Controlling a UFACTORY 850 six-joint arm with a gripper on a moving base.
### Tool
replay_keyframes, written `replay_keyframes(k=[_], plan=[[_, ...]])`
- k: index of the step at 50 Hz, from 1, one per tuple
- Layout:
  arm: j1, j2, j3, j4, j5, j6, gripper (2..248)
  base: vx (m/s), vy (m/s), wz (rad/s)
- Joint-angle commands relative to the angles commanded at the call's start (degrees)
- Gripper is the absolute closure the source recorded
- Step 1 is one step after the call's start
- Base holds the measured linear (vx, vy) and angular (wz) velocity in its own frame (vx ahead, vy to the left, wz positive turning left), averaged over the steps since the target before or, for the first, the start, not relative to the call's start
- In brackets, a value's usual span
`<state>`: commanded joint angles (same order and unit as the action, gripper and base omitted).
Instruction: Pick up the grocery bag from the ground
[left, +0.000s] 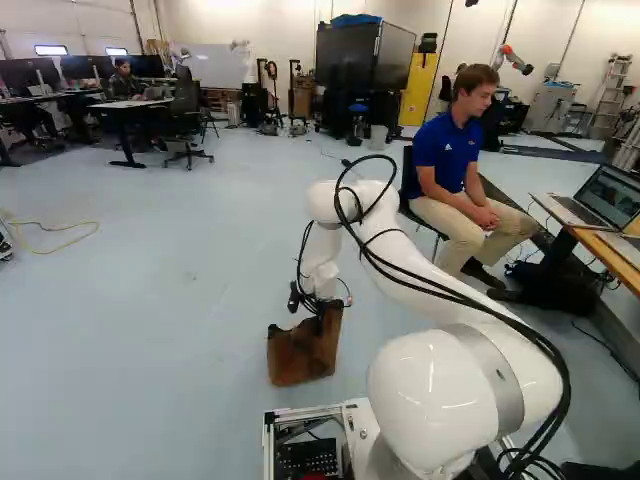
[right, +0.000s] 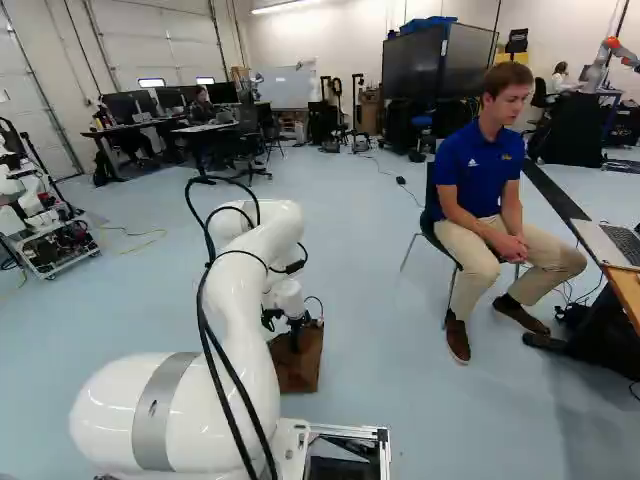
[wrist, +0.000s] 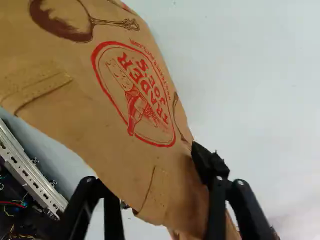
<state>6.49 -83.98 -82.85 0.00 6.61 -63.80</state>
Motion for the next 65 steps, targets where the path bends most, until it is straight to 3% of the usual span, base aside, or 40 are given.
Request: replay_keyframes(k=[4,5,9,10,15,16,20,21,65], plan=[[0.0,0.0,0.0,0.0,0.0,0.0,94,0.0,0.0,0.0],[0.0,0.0,0.0,0.0,0.0,0.0,132,0.0,0.0,0.0],[0.0,0.0,0.0,0.0,0.0,0.0,132,0.0,0.0,0.0],[0.0,0.0,0.0,0.0,0.0,0.0,169,0.0,0.0,0.0],[0.0,0.0,0.0,0.0,0.0,0.0,169,0.0,0.0,0.0],[0.0,0.0,0.0,0.0,0.0,0.0,203,0.0,0.0,0.0],[0.0,0.1,0.1,0.0,0.0,0.0,203,0.0,0.0,0.0],[0.0,0.2,0.2,0.0,0.0,0.0,220,0.0,0.0,0.0],[0.0,17.1,14.7,0.0,0.0,0.0,222,0.0,0.0,0.0]])
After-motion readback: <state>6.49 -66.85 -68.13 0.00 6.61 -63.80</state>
